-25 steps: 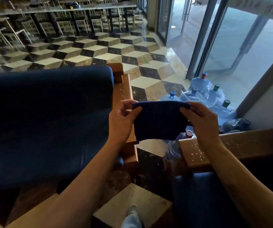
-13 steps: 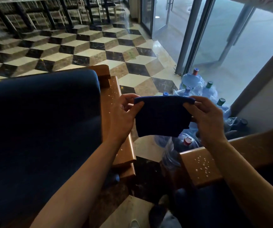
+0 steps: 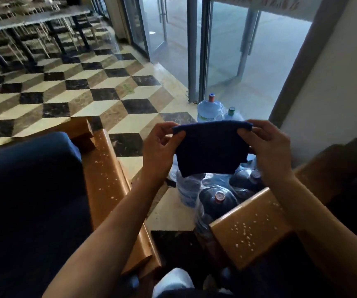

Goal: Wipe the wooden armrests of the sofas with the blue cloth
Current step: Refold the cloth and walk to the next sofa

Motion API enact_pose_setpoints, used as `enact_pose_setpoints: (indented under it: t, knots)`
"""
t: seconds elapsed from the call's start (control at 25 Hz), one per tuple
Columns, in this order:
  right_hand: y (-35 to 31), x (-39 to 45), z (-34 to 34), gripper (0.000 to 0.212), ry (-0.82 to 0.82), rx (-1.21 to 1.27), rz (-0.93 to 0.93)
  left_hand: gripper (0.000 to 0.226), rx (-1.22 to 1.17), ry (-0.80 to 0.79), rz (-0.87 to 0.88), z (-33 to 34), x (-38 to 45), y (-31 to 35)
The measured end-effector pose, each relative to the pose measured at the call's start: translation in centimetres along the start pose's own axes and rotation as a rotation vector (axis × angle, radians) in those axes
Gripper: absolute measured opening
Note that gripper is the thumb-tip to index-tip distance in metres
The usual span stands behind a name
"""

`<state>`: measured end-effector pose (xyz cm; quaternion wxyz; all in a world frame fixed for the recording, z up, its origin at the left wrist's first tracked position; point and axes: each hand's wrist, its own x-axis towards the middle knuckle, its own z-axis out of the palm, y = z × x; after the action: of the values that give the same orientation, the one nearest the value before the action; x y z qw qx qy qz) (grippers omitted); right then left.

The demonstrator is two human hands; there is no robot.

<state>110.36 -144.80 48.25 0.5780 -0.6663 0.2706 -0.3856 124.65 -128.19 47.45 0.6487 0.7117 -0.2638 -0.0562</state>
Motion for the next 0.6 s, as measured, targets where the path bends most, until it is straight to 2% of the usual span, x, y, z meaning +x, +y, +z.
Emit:
enact_pose_setpoints:
  t: [0.2,0.28,0.6]
  knots:
    - [0.9,1.8,-4.6,0.016,0.204,-0.05,0.07,0.016,-0.046,-0.177,0.073,7.0,4.4,-0.4]
    - [1.2,2.1,-6.0,0.015,0.299,-0.086,0.083,0.019,-0.119,-0.27,0.066,9.7,5.8,-0.5]
    - [2.5,-1.7,-10.4,0.016,0.664,-0.157,0.102,0.027,-0.242,-0.746,0.045,19.2,7.2,-2.1]
